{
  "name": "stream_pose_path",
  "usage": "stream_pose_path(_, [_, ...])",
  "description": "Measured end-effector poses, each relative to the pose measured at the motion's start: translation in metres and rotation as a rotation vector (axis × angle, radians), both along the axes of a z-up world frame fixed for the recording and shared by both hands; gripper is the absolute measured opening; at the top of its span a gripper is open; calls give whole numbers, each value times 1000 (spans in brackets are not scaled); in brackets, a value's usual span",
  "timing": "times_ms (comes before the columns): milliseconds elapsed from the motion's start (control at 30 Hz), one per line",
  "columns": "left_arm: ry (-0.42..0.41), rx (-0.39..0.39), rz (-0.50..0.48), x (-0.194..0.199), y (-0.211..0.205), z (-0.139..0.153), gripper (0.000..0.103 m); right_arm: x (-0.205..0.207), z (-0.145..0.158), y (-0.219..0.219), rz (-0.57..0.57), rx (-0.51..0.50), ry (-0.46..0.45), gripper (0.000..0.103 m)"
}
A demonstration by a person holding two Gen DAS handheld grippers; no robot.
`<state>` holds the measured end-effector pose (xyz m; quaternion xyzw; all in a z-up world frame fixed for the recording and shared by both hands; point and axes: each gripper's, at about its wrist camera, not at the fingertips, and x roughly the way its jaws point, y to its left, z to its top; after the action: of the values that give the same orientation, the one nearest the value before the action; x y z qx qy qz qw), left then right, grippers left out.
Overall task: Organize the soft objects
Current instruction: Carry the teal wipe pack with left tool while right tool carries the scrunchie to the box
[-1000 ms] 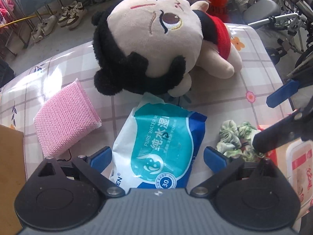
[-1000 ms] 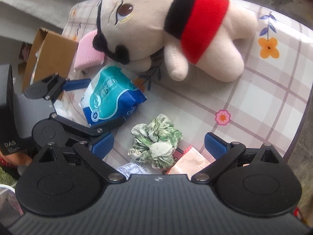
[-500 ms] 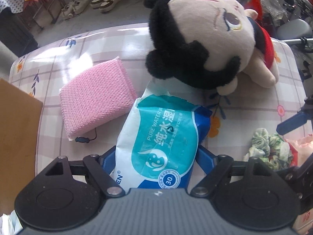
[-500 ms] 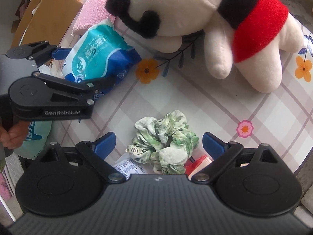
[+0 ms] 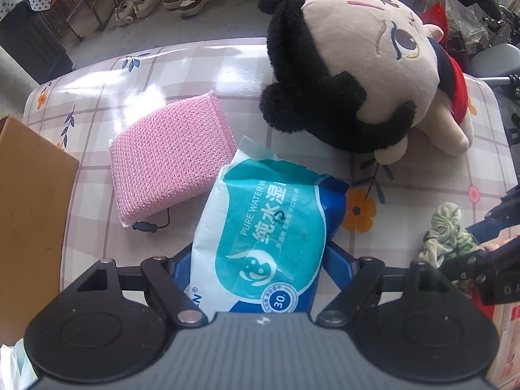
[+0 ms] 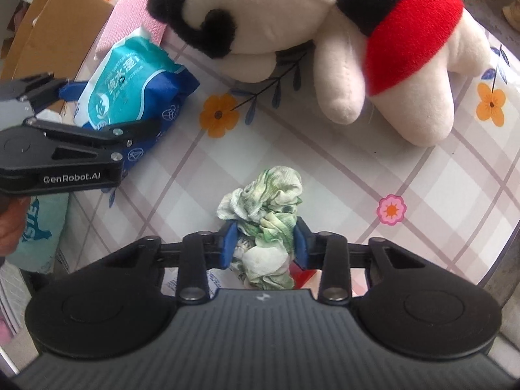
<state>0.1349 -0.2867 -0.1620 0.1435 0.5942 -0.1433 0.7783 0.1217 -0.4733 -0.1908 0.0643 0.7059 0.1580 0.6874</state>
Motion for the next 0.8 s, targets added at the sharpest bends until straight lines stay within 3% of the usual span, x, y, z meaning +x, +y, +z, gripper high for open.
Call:
stream_pose_path(233, [5,-30,20,0,5,4,73,-5,9,-27,-212,93,-32,20])
stream_pose_path(467, [28,-97,35,-3,13,15,72,-12,23,-54,-433,200,-74,20])
stream_pose_path(800, [13,-223,24,-14,7,56,72,-32,58,-73,-657,405,-106,20])
